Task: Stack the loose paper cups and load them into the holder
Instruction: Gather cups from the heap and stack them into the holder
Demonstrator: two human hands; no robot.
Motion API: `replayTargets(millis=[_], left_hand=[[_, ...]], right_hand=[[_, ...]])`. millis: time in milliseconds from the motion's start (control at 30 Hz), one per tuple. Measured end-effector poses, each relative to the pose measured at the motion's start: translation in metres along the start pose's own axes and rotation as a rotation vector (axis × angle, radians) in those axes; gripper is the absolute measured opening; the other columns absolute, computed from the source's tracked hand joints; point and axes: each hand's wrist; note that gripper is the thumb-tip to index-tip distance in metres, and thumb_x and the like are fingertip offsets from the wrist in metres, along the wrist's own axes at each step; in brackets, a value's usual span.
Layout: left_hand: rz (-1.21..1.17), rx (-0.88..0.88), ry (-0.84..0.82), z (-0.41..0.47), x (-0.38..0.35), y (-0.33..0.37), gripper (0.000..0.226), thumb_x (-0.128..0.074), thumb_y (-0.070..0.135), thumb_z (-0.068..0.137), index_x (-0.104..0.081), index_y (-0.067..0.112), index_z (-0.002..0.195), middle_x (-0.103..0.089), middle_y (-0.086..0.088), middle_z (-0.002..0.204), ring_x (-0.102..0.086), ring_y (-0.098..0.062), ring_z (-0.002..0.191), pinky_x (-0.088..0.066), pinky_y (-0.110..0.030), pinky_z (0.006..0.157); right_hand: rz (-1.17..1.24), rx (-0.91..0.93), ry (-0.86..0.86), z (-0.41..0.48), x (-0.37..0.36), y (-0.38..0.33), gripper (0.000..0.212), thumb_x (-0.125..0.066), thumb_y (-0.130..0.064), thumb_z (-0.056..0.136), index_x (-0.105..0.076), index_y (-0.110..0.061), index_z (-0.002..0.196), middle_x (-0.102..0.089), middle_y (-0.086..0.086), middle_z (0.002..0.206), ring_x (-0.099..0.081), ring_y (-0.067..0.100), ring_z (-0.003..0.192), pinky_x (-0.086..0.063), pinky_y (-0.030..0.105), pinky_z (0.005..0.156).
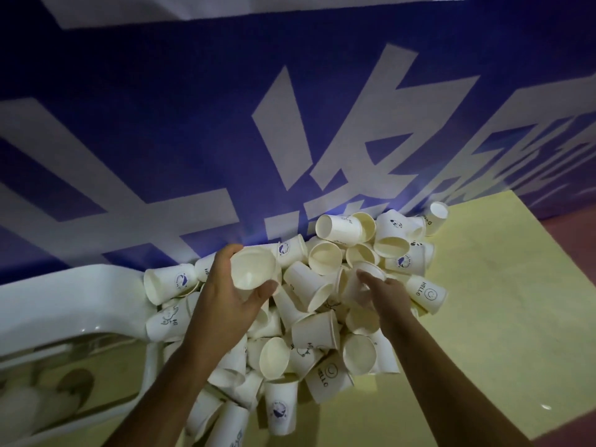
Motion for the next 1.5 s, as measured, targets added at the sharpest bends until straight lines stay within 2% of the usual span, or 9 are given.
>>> replayTargets(millis=[167,300,533,733,833,967,1233,1367,1500], left_hand=[[-0.027,-0.019,0.064,-0.018,0.025,-0.018,0.077,-0.080,0.051,0.074,-0.043,0.032,0.138,-0.057,0.010,0.130,-0.056,-0.009,0.118,-0.054,-0.033,0.097],[-0.089,-0.017,0.090,-0.037,0.048,-0.028,0.076,-0.079,0.053,0.074,-0.044,0.031,0.138,-0.057,0.010,0.131,-0.056,-0.010,0.118,-0.049,-0.026,0.095],[-0.176,-0.034,0.093,-0.083,0.113,-0.063,0.072,-0.083,0.050,0.076,-0.044,0.036,0.135,-0.053,0.032,0.124,-0.055,0.002,0.116,-0.049,-0.022,0.087],[-0.199,-0.106,0.077,-0.135,0.195,-0.097,0.069,-0.086,0.049,0.074,-0.050,0.037,0.131,-0.060,0.023,0.126,-0.059,-0.005,0.119,-0.046,-0.008,0.088],[-0.187,-0.137,0.104,-0.159,0.233,-0.125,0.069,-0.089,0.038,0.075,-0.051,0.036,0.132,-0.063,0.016,0.129,-0.061,-0.012,0.121,-0.047,-0.014,0.093],[-0.142,-0.087,0.158,-0.189,0.278,-0.168,0.072,-0.094,0.034,0.070,-0.053,0.037,0.129,-0.064,0.018,0.126,-0.062,-0.007,0.117,-0.044,-0.009,0.088],[-0.069,0.014,0.312,-0.205,0.317,-0.248,0.070,-0.097,0.015,0.065,-0.061,0.032,0.122,-0.058,0.020,0.118,-0.057,0.001,0.110,-0.044,-0.009,0.085],[-0.048,0.044,0.322,-0.185,0.312,-0.264,0.068,-0.095,0.030,0.069,-0.061,0.025,0.128,-0.057,0.012,0.122,-0.053,0.006,0.112,-0.039,-0.005,0.085],[-0.044,0.060,0.290,-0.165,0.298,-0.273,0.070,-0.092,0.035,0.072,-0.060,0.025,0.134,-0.058,0.008,0.129,-0.053,0.004,0.114,-0.037,-0.002,0.087]], right_hand=[[-0.018,0.268,0.014,-0.035,0.007,-0.002,0.053,-0.087,-0.027,0.078,-0.061,-0.018,0.123,-0.069,0.004,0.106,-0.068,0.023,0.095,-0.060,0.049,0.086],[-0.101,0.467,-0.075,-0.077,0.006,-0.010,0.068,-0.090,-0.023,0.075,-0.050,-0.025,0.130,-0.064,-0.007,0.114,-0.064,0.015,0.103,-0.057,0.037,0.083],[-0.177,0.707,-0.304,-0.174,-0.040,-0.010,0.072,-0.075,-0.048,0.081,-0.045,-0.037,0.145,-0.060,-0.023,0.131,-0.060,0.000,0.115,-0.053,0.024,0.091],[-0.187,0.810,-0.431,-0.260,-0.112,0.007,0.075,-0.080,-0.041,0.081,-0.044,-0.045,0.146,-0.052,-0.039,0.134,-0.054,-0.009,0.123,-0.049,0.017,0.094],[-0.225,0.859,-0.478,-0.291,-0.149,0.025,0.080,-0.087,-0.024,0.081,-0.046,-0.041,0.147,-0.053,-0.027,0.143,-0.051,0.001,0.133,-0.047,0.031,0.107],[-0.223,0.886,-0.524,-0.332,-0.196,0.045,0.077,-0.093,-0.034,0.071,-0.055,-0.037,0.138,-0.061,-0.016,0.138,-0.059,0.009,0.127,-0.053,0.040,0.103],[-0.349,0.957,-0.584,-0.370,-0.258,0.073,0.072,-0.093,-0.036,0.068,-0.055,-0.047,0.128,-0.061,-0.032,0.125,-0.058,-0.002,0.117,-0.049,0.011,0.087],[-0.422,0.984,-0.568,-0.368,-0.270,0.082,0.072,-0.083,-0.054,0.071,-0.051,-0.048,0.135,-0.057,-0.036,0.129,-0.056,-0.006,0.118,-0.047,0.008,0.087],[-0.440,0.980,-0.563,-0.359,-0.275,0.092,0.075,-0.089,-0.030,0.078,-0.052,-0.035,0.142,-0.056,-0.032,0.133,-0.056,-0.005,0.119,-0.047,0.009,0.089]])
Point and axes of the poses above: each hand's wrist, its own z-axis towards the middle knuckle, its own x-axis out of the back of the hand, y = z × x
